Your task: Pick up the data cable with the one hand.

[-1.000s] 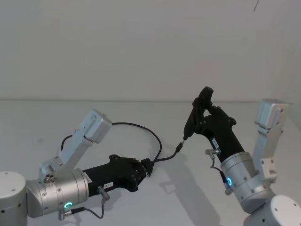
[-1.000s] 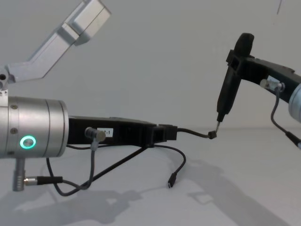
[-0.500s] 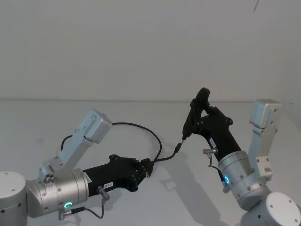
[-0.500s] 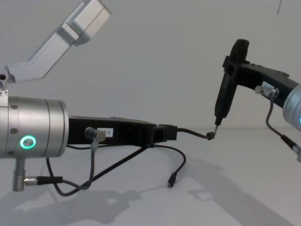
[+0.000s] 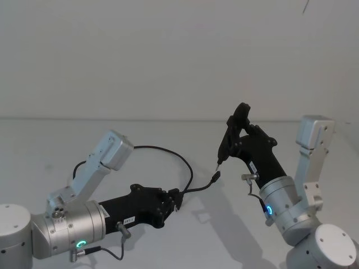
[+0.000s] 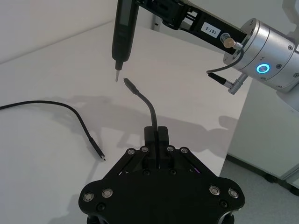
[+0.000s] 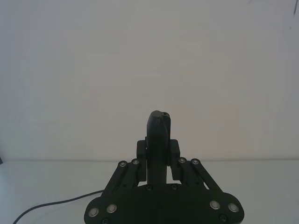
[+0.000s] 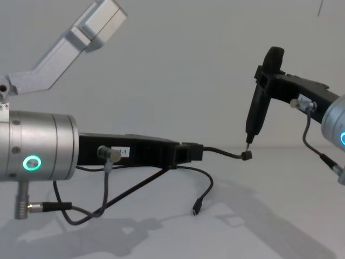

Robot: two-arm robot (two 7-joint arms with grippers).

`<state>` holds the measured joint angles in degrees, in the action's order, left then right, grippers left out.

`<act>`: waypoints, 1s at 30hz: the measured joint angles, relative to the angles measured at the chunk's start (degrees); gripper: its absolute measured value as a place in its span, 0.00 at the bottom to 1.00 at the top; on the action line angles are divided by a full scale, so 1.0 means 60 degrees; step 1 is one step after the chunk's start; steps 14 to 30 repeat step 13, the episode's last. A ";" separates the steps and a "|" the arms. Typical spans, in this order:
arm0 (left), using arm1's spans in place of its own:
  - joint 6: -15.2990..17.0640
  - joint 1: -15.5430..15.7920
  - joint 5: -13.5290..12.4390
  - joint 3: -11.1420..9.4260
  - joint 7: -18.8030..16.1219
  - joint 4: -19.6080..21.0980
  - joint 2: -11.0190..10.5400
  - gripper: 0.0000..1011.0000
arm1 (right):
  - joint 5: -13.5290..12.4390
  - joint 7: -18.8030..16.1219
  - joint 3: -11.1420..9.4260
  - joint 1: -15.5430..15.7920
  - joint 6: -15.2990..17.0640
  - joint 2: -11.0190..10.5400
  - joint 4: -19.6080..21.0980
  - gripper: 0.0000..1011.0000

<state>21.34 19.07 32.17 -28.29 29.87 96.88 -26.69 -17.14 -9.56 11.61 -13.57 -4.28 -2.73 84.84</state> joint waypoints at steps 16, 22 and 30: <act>0.0000 -0.0001 0.0000 0.0000 0.0000 0.0000 0.0001 0.03 | -0.0012 0.0043 -0.0076 0.0095 0.0300 -0.0131 0.0195 0.28; 0.0000 -0.0001 0.0000 0.0000 0.0000 0.0000 0.0001 0.03 | -0.0012 0.0043 -0.0076 0.0095 0.0300 -0.0131 0.0195 0.28; 0.0000 -0.0001 0.0000 0.0000 0.0000 0.0000 0.0001 0.03 | -0.0012 0.0043 -0.0076 0.0095 0.0300 -0.0131 0.0195 0.28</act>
